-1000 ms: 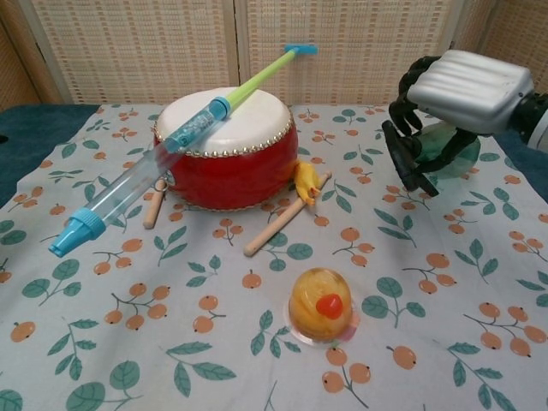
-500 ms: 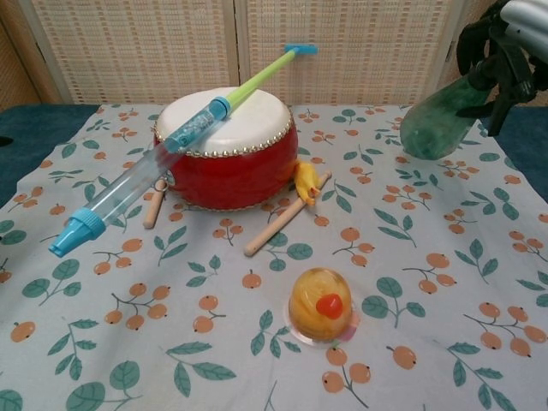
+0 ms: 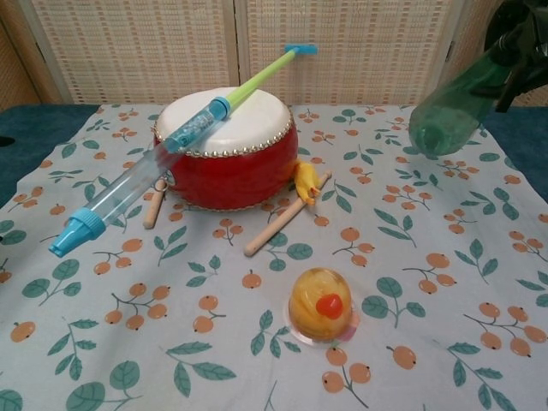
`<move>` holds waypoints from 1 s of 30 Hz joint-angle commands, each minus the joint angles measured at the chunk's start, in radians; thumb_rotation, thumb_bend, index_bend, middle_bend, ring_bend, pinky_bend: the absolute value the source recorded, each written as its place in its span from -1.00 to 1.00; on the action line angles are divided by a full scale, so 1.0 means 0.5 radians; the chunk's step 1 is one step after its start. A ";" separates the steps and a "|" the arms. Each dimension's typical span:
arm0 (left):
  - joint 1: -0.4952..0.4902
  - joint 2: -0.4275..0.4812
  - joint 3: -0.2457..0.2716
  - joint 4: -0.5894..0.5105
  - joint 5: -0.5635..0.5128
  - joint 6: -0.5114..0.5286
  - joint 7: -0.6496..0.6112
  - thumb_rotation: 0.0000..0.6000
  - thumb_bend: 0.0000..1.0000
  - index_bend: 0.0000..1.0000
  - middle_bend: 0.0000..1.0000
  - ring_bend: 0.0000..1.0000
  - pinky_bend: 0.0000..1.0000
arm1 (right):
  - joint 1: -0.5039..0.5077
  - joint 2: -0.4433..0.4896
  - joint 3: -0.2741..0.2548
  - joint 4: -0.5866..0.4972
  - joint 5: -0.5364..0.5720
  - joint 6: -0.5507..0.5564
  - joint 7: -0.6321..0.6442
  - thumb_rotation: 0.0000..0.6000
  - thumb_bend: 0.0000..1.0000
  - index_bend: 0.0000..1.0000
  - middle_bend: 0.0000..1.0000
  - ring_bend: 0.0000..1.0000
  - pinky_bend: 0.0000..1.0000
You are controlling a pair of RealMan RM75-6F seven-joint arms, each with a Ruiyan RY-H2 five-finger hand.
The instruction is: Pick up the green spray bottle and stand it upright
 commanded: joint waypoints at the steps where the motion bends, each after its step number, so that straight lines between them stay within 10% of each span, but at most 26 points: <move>1: -0.002 0.001 0.002 0.001 0.002 -0.004 -0.004 1.00 -0.66 -1.00 -1.00 -1.00 -0.94 | -0.021 -0.019 0.066 -0.065 0.077 -0.005 0.032 1.00 -0.76 0.55 0.19 -0.32 -0.52; 12: -0.012 -0.004 0.010 0.007 0.008 -0.020 -0.014 1.00 -0.67 -1.00 -1.00 -1.00 -0.94 | -0.112 0.169 0.334 -0.673 0.616 -0.408 0.314 1.00 -0.72 0.56 0.20 -0.30 -0.54; 30: -0.026 -0.001 0.019 0.001 0.021 -0.032 -0.017 1.00 -0.66 -1.00 -1.00 -1.00 -0.94 | -0.104 0.281 0.450 -0.973 0.966 -0.491 -0.092 1.00 -0.71 0.57 0.20 -0.30 -0.58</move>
